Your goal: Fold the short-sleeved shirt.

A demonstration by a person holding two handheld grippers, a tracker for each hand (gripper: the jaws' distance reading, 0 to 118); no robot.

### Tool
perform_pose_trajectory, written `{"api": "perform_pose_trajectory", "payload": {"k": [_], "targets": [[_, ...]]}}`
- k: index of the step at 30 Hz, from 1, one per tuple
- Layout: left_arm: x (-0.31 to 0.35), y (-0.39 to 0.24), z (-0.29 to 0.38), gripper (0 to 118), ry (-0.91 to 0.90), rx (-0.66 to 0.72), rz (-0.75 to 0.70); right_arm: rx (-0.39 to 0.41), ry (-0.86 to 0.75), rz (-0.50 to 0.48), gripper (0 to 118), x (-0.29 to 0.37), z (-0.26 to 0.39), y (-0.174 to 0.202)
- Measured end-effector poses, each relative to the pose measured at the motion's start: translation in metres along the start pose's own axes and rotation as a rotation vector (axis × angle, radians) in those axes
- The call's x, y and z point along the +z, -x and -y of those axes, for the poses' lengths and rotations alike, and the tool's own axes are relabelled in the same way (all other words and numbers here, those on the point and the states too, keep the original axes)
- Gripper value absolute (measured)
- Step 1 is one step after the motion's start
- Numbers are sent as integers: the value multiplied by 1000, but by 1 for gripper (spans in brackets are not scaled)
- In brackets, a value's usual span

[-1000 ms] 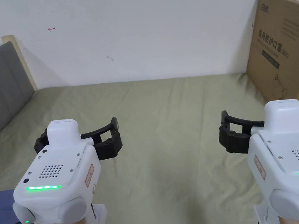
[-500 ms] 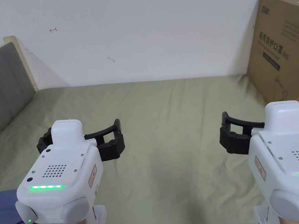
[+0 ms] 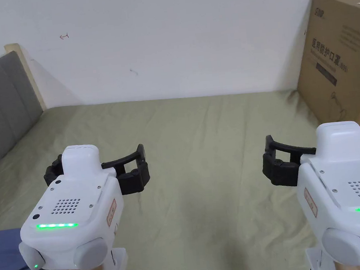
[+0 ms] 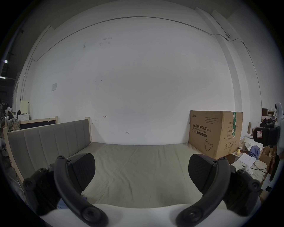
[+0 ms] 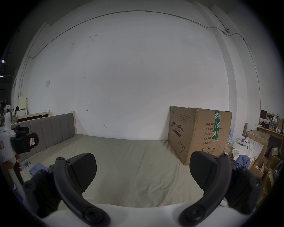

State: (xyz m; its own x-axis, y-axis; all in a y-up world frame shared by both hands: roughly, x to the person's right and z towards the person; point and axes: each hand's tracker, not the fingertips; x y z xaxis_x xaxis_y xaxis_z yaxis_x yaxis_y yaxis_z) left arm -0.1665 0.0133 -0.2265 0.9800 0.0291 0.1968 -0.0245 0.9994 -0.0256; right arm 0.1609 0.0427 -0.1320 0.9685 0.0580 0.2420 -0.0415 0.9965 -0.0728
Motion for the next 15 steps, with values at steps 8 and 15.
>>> {"api": "perform_pose_trajectory", "payload": {"k": [8,15], "targets": [[0,1,0,118,-5,-5,0,-1,-1,-4,118,0,0,0],[0,2,-2,118,-7,-3,-1,4,-6,-4,118,0,-1,1]]}}
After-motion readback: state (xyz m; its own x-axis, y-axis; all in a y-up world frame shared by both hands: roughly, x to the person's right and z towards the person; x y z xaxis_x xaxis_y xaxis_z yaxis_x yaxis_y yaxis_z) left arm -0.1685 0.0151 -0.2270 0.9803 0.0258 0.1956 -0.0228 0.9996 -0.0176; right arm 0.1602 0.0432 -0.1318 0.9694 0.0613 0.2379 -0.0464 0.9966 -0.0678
